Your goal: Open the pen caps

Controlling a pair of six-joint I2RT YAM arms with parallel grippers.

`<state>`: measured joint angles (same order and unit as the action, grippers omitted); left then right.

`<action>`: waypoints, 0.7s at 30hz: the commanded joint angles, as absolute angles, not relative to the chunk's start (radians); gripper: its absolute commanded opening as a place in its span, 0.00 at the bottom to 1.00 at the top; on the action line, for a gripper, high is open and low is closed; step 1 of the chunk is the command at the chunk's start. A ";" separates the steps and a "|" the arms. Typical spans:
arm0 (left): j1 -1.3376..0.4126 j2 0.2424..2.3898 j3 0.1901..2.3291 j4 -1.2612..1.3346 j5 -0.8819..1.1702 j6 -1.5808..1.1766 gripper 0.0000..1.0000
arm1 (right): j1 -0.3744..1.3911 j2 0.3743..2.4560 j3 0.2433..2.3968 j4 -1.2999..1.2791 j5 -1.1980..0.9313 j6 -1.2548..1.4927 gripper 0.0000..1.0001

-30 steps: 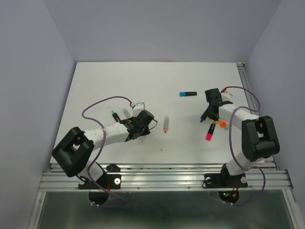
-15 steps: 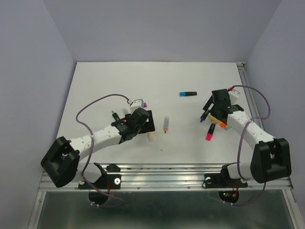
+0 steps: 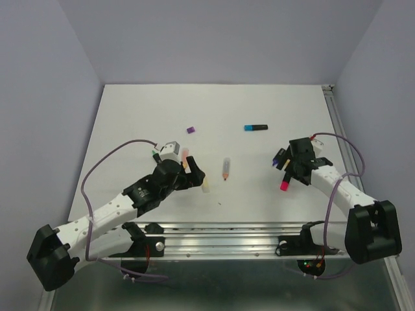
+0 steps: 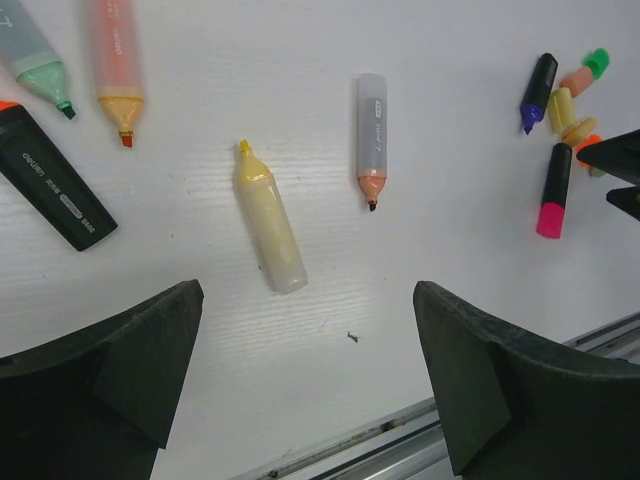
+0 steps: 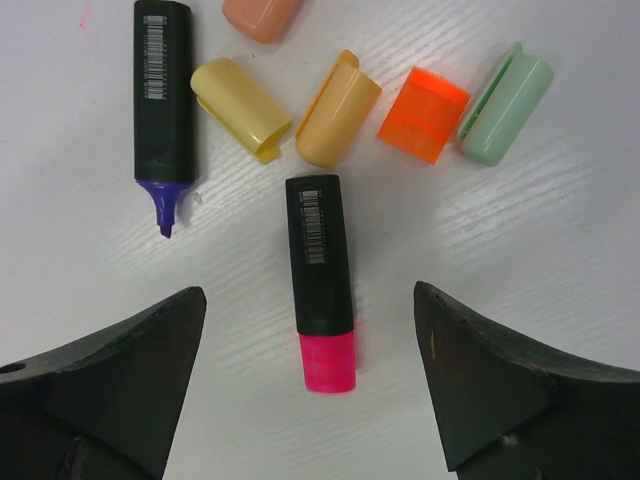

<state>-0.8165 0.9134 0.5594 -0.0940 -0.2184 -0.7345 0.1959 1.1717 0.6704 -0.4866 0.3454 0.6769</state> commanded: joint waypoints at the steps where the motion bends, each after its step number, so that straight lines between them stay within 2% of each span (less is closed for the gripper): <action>1: -0.816 0.867 0.528 -0.066 -0.196 -0.758 0.99 | 0.187 1.256 0.680 -0.443 0.351 0.666 0.82; 5: -0.816 0.842 0.512 -0.077 -0.195 -0.775 0.99 | 0.189 1.356 0.690 -0.399 0.357 0.675 0.70; 7: -0.816 0.839 0.508 -0.084 -0.193 -0.779 0.99 | 0.189 1.409 0.695 -0.390 0.360 0.676 0.68; 10: -0.816 0.831 0.505 -0.089 -0.189 -0.785 0.99 | 0.189 1.453 0.693 -0.373 0.357 0.681 0.52; 15: -0.816 0.827 0.511 -0.083 -0.173 -0.784 0.99 | 0.187 1.459 0.681 -0.350 0.336 0.683 0.36; 17: -0.818 0.833 0.515 -0.069 -0.155 -0.782 0.99 | 0.189 1.447 0.672 -0.341 0.324 0.680 0.26; 19: -0.816 0.839 0.520 -0.051 -0.134 -0.779 0.99 | 0.189 1.424 0.663 -0.333 0.298 0.660 0.24; 21: -0.816 0.857 0.519 -0.006 -0.072 -0.765 0.99 | 0.189 1.362 0.631 -0.308 0.224 0.631 0.17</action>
<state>-0.8165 0.8474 0.5163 -0.0910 -0.1532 -0.7826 0.1951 1.4231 0.6876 -0.3565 0.3374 0.6632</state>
